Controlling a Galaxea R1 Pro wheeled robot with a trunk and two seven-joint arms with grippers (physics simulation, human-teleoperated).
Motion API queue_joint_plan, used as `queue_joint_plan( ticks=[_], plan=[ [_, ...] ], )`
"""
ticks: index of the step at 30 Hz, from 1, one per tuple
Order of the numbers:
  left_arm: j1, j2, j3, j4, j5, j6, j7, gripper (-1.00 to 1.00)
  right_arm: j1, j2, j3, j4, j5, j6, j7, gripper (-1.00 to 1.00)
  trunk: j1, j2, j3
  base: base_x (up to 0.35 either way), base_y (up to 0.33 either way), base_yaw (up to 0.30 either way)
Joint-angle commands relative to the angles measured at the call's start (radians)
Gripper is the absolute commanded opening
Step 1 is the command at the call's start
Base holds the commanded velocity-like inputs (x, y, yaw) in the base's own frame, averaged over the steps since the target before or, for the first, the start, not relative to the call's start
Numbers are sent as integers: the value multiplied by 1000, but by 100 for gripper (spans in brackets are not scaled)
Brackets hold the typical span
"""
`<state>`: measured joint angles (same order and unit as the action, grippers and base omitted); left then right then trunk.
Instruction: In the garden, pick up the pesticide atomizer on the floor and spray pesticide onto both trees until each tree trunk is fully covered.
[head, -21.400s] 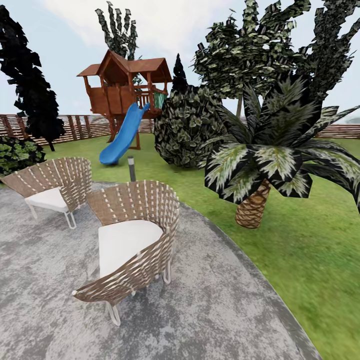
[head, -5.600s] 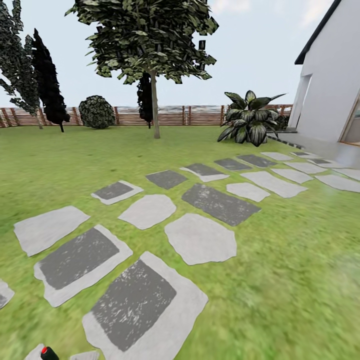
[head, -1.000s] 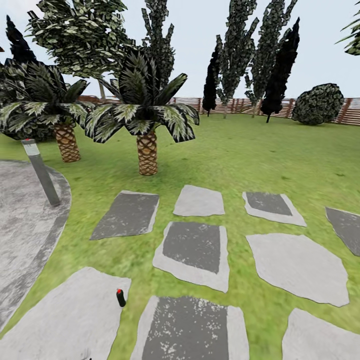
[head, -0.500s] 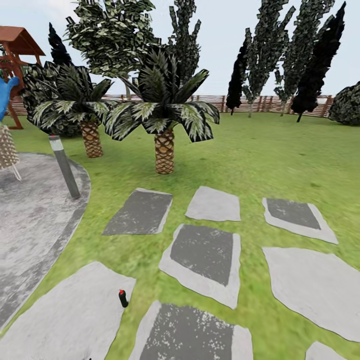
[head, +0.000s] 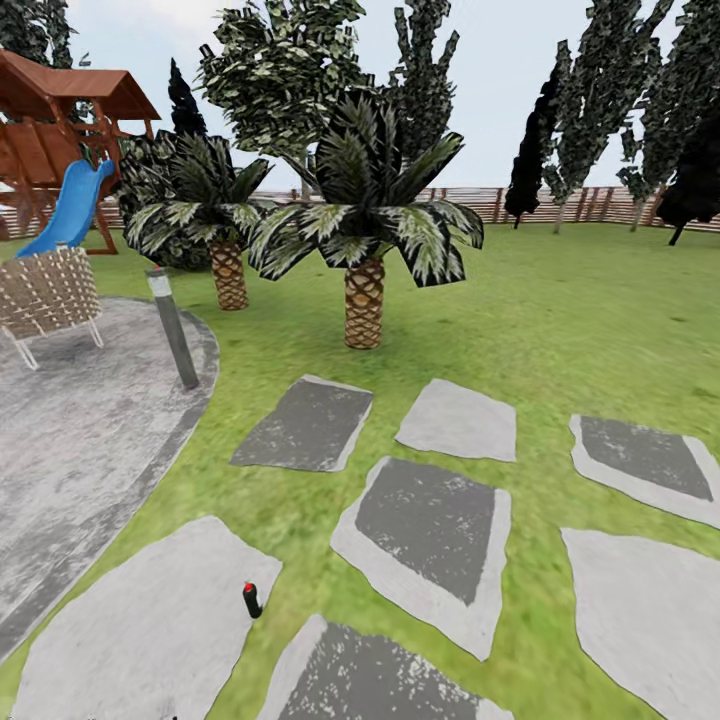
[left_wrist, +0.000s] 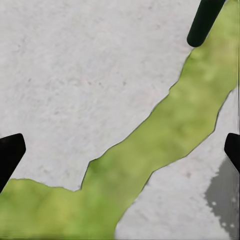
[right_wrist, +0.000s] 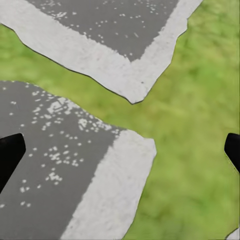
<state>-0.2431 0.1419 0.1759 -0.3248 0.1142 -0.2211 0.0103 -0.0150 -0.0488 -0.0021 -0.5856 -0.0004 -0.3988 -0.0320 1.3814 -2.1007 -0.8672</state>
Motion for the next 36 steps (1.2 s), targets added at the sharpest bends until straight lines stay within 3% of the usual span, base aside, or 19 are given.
queue_joint_plan(
  ticks=[1, 9, 17, 36],
  plan=[
    [-1, -1, -5, -2, 11, -3, -3, 100, 0, 0, 0, 2, 0, -3, -3, 100, 0, 0, -1, 166, -233, 278],
    [-1, -11, -13, -15, 2, -2, -5, 100, 0, 0, 0, 3, 0, -5, -6, 100, 0, 0, -5, 166, -233, 278],
    [-1, 4, -8, -8, -3, -3, 3, 100, 0, 1, 1, 5, 0, -4, -7, 100, 0, 0, -10, 183, -230, 277],
    [-1, 3, -12, 3, -2, -3, 3, 100, 0, 1, 0, 5, -2, -3, -6, 100, 0, 0, -24, 234, -191, 272]
  ],
)
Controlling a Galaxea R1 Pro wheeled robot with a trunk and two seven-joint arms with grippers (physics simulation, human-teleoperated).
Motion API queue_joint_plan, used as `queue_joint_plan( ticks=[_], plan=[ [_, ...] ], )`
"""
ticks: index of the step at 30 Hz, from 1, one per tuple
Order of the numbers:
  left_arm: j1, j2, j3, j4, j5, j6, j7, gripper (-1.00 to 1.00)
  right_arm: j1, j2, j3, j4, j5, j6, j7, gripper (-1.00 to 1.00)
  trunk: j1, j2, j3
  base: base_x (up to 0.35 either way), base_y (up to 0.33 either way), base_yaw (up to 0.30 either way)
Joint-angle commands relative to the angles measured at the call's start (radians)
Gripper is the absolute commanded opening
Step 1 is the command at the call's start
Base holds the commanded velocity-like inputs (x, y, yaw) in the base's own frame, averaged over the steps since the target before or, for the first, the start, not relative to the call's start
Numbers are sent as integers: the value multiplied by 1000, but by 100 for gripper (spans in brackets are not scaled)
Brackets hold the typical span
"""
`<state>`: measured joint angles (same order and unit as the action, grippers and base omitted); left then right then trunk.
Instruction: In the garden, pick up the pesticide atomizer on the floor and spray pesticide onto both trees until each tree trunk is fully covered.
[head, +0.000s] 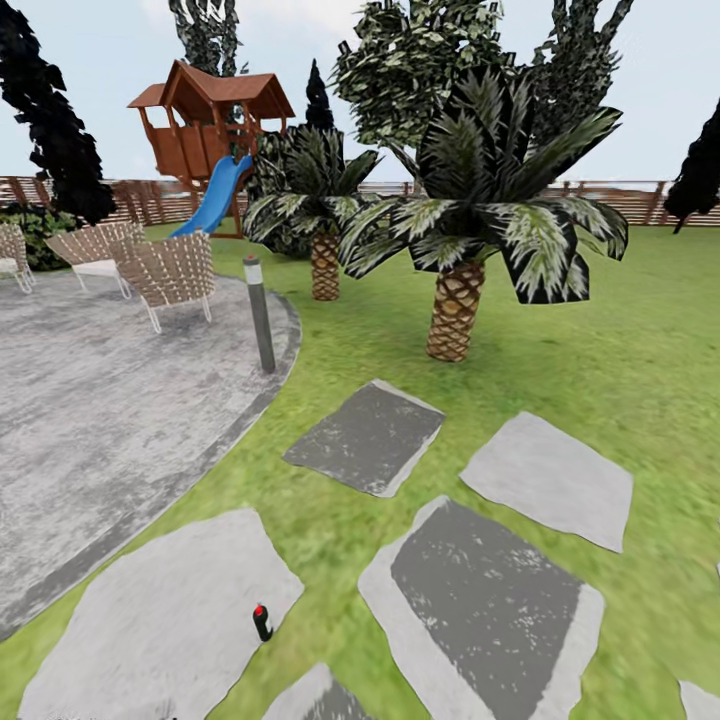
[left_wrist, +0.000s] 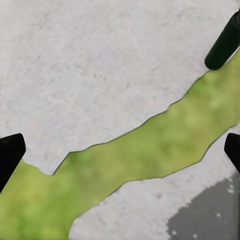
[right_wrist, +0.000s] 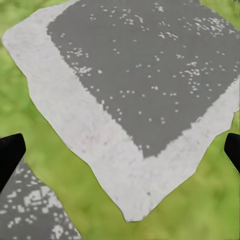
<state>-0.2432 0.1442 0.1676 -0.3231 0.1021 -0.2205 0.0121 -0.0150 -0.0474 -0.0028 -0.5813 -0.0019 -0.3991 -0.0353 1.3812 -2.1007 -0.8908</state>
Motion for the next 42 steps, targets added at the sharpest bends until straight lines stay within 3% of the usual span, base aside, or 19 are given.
queue_joint_plan(
  ticks=[1, 10, 14, 15, 16, 19, 22, 31, 42],
  plan=[
    [-1, 0, -3, 1, 10, -3, 1, 100, 0, 0, 1, 1, 0, -3, -3, 100, 0, 0, -2, 220, -170, 271],
    [-1, -3, 1, -9, 12, -2, 2, 100, 0, -2, 1, -1, 2, -3, -2, 100, 0, 0, -5, 1, -181, 111],
    [-7, -1, -4, -19, 9, 6, 0, 100, -3, -1, 3, -44, 3, -2, -2, 100, 0, 0, -5, -31, -40, 4],
    [-100, 17, -8, -82, 1, 57, -1, 100, -111, -1, 4, -189, 6, 13, -2, 100, 0, 0, -5, -2, -2, 0],
    [-158, 22, -8, -94, -8, 126, -1, 100, -193, -2, 4, -201, 6, 55, -3, 100, 0, 0, -5, 0, 0, 0],
    [-231, 23, -8, -99, -32, 208, -4, 100, -299, -2, 4, -196, 5, 161, -3, 100, 0, 0, -5, 0, 0, 0],
    [-274, 15, -8, -100, -53, 235, -7, 100, -357, -2, 4, -193, 3, 225, -3, 100, 0, 0, -5, 0, 0, 0],
    [-280, 17, -14, -100, -63, 222, -10, 100, -381, -10, 6, -172, 6, 247, 9, 100, 0, 0, -5, 53, -13, 0],
    [-281, 17, -7, -99, -61, 219, -11, 100, -381, -11, 6, -149, 6, 247, 9, 100, 0, 0, -5, 141, -235, 0]
  ],
)
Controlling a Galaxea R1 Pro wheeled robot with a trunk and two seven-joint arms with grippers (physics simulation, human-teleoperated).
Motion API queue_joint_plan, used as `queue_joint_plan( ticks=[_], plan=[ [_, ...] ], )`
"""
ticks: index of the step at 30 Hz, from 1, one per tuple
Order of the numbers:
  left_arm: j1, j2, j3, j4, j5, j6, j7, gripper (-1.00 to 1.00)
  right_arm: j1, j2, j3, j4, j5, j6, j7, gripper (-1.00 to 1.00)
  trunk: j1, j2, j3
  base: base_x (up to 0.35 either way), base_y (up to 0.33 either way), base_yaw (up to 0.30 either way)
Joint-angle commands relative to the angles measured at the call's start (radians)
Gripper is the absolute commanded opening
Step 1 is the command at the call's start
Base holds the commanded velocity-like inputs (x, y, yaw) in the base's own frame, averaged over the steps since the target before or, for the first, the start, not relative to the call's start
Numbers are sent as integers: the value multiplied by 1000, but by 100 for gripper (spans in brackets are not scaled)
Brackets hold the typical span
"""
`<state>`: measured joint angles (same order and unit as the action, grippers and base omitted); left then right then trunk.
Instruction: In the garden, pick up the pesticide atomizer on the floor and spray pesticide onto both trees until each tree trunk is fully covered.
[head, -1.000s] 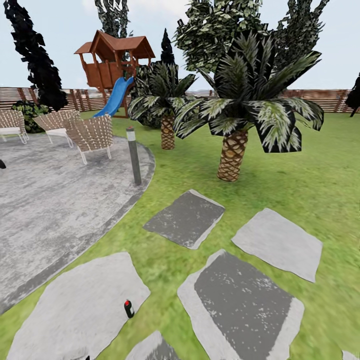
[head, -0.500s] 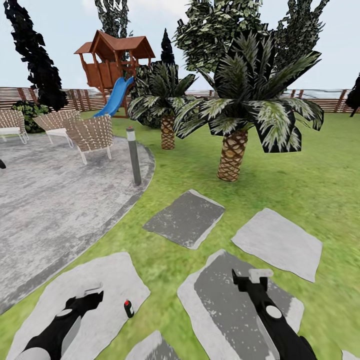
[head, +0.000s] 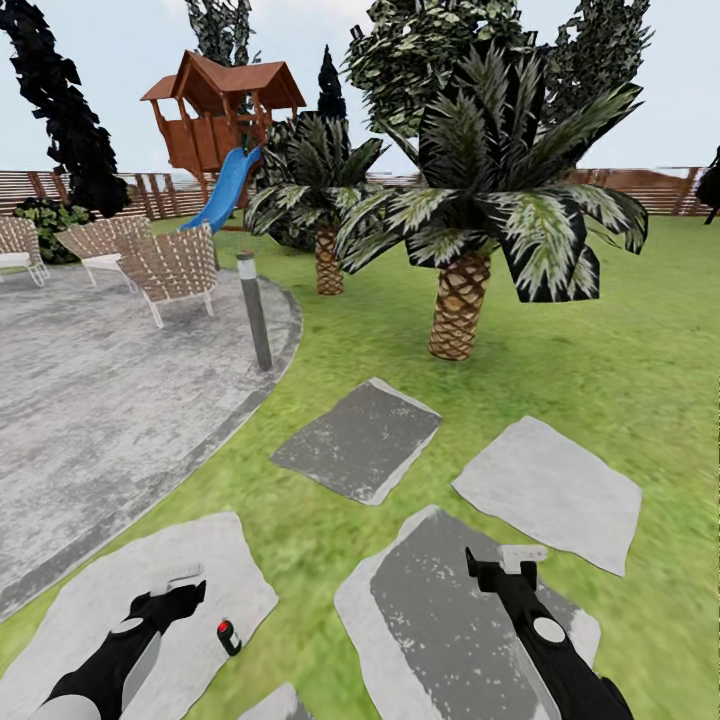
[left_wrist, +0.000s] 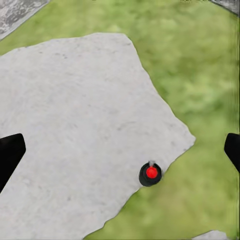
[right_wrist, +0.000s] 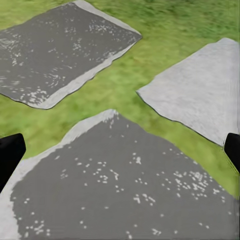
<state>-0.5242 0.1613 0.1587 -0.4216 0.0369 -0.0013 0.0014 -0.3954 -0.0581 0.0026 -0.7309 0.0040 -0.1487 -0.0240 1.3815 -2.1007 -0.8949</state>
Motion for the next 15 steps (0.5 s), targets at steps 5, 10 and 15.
queue_joint_plan(
  ticks=[5, 10, 15],
  plan=[
    [0, -1, 3, 1, 6, 0, 0, 100, -1, 0, -1, 1, 0, -3, -3, 100, 0, 0, -1, 35, -271, 0],
    [0, 0, 4, 1, 10, 0, 0, 100, -1, 0, -1, 1, 0, -3, -6, 100, 0, 0, -3, 7, -274, 80],
    [0, 0, 6, 1, 12, 0, 0, 100, -1, 0, -1, 1, 1, -3, -7, 100, 0, 0, -7, 94, -236, 177]
  ],
)
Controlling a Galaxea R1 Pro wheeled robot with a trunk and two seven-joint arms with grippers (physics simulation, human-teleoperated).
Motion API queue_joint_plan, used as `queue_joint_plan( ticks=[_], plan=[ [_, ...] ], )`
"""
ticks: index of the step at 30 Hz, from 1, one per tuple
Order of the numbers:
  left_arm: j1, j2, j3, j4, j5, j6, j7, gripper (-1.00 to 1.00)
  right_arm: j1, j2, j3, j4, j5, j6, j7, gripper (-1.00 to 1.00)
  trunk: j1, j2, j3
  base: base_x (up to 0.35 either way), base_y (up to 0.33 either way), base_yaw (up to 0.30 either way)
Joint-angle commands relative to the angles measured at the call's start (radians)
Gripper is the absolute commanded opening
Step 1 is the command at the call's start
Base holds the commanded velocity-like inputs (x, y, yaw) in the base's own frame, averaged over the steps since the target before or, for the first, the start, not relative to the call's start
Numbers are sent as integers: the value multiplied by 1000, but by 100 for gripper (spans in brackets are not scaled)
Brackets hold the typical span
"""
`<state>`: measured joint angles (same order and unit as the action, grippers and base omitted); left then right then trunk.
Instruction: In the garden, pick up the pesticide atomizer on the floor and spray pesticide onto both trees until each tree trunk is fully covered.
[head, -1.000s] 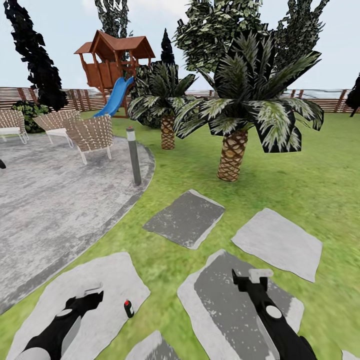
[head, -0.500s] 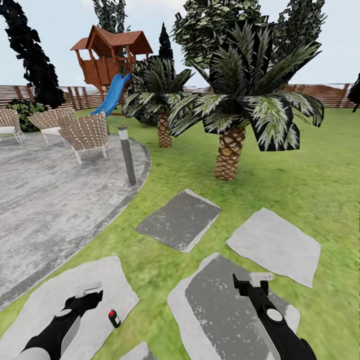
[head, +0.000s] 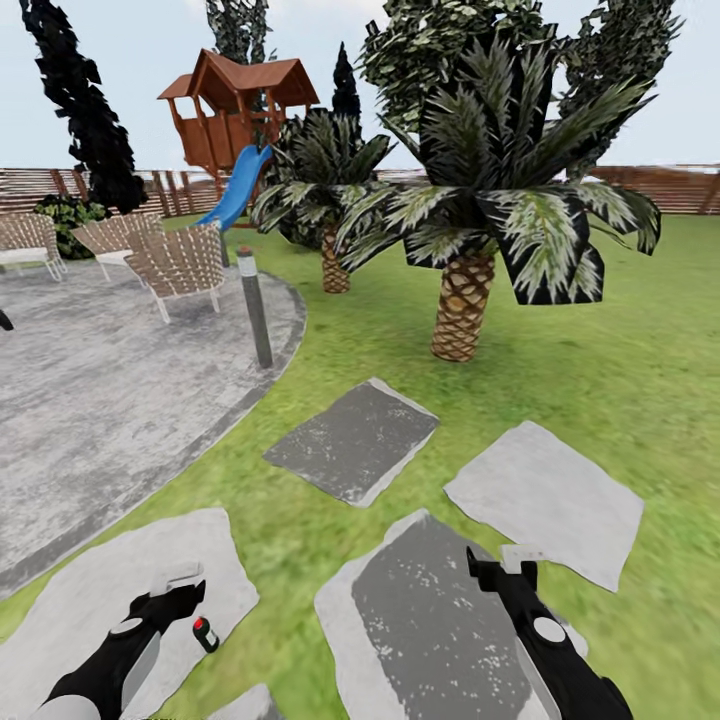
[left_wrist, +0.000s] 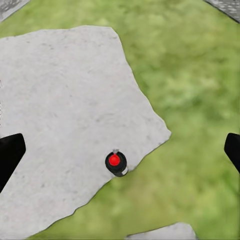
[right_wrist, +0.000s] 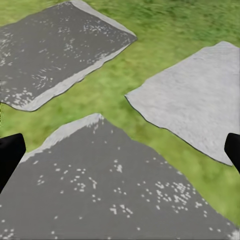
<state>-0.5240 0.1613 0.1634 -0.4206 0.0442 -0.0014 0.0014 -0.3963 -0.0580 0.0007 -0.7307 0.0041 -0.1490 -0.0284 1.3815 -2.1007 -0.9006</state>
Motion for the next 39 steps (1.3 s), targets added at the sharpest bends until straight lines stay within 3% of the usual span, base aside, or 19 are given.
queue_joint_plan(
  ticks=[1, 8, 28, 39],
  plan=[
    [-1, 0, 0, -1, 5, 0, 0, 100, 0, 0, 0, 0, 0, -3, -3, 100, 0, 0, -2, 56, -79, 193],
    [-2, -2, -6, -3, -4, 1, -2, 100, 0, 0, 1, -3, -1, -3, -2, 100, 0, 0, -3, 13, -18, 52],
    [-8, -3, -7, 5, -4, 0, -3, 100, 0, -1, -1, -3, -1, -1, -2, 100, 77, -140, -66, 0, 0, 1],
    [-9, -2, -8, 8, -4, -23, -3, 100, 0, -1, -3, -4, -1, -2, -2, 100, 119, -217, -115, 0, 0, 0]
  ],
)
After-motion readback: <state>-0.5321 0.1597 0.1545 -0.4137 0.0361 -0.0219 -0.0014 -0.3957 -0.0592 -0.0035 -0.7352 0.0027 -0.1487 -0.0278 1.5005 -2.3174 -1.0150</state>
